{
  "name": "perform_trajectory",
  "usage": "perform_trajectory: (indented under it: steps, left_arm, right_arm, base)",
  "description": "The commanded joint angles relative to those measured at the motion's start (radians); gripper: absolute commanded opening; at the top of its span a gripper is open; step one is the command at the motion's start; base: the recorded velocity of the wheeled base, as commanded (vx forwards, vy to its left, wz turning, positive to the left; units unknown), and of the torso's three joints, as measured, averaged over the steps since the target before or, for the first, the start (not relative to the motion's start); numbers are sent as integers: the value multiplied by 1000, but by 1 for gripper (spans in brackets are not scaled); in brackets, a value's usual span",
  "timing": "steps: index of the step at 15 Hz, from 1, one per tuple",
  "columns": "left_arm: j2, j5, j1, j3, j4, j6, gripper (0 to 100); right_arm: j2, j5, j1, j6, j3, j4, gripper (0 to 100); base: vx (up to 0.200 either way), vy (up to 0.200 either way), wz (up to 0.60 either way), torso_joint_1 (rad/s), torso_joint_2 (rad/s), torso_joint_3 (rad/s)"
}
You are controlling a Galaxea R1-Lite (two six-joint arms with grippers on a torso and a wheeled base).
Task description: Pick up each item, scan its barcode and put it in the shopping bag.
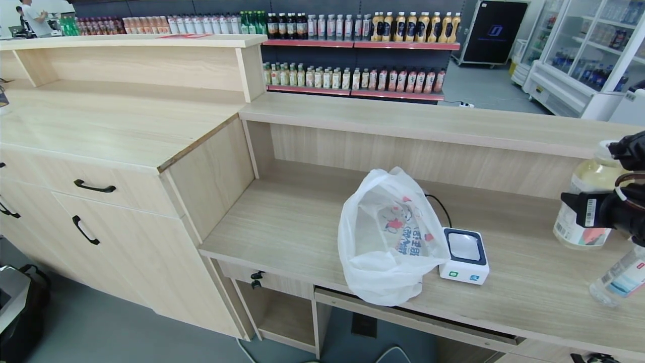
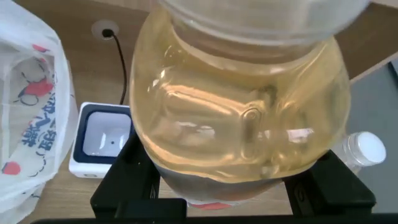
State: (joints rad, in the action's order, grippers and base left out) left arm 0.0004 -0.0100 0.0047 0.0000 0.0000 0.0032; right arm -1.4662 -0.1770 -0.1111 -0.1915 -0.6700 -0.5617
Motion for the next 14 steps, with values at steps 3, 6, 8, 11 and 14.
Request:
perform_trajectory:
  steps: [3,6,8,11,14]
  left_arm:
    - [0,-1,0,0,0,1,0]
    - [0,-1,0,0,0,0,0]
    - [0,-1,0,0,0,1,0]
    - [0,-1,0,0,0,1,0]
    - [0,-1,0,0,0,1,0]
  right_arm:
    - [44,1,24,-128,6,-6,0]
    - [17,-6,36,-163,-2,-78,0]
    - [-42,-6,50,-164,-28,-150,0]
    - [-148,110,74,-103,-60,-221,0]
    - [-276,203,65,-37,-79,-284,0]
  base:
    - [0,0,200,1,-1,-1]
    - [0,0,600,-1,4,2]
    - [0,0,600,0,2,2]
    - [0,0,200,2,-2,1]
    - [0,0,0,0,0,0]
